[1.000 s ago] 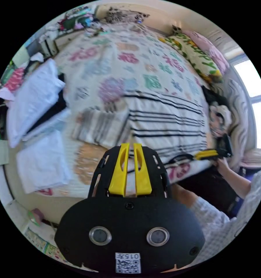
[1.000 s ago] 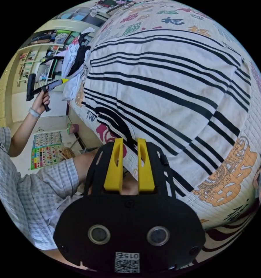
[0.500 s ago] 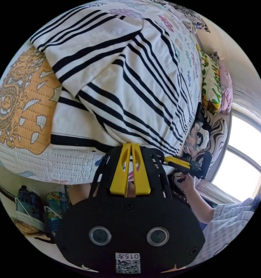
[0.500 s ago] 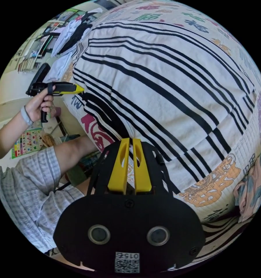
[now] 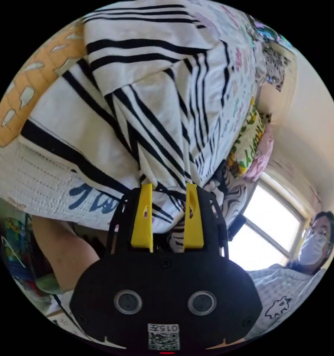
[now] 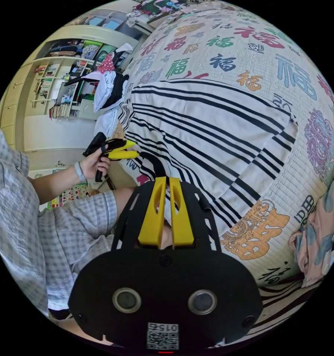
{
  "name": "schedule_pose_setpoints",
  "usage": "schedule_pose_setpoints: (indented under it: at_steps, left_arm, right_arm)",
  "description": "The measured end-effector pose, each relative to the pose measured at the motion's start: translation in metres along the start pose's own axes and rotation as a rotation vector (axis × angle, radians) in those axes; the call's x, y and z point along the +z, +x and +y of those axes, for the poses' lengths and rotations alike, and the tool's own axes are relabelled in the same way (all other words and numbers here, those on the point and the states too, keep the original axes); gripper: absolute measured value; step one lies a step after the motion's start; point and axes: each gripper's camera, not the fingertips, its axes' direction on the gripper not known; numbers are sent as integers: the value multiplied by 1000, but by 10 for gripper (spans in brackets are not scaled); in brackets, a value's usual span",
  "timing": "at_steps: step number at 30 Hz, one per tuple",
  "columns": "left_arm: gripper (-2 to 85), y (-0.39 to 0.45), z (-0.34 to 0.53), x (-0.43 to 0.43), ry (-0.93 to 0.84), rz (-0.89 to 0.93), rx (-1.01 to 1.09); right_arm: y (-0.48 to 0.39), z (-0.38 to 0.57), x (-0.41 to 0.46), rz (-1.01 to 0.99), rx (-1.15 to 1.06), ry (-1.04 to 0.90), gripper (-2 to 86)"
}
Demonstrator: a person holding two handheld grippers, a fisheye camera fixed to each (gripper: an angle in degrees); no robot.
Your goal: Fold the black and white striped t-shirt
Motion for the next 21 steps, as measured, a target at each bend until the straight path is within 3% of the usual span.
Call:
schedule_pose_setpoints:
  at_steps: [6,11,14,18,21]
  left_arm:
    - [7,5,-7,-22,38,-56,85]
    - [-7,41,-26,-50,71,103,201]
    - [-7,101,-64,-57,102,206,393]
    - [-2,197,-153,-35,154,207,654]
    - [12,236,-219,-6,216,300,739]
  right_arm:
    - [18,0,-28,-102,50,0,4]
    - [31,-9,-62,-117,62,44,4]
    - [42,-36,-108,-68,30,170,4]
    - [65,-107,-182,128,-94,403,6]
    - [97,-167,-210,267,-74,529,9]
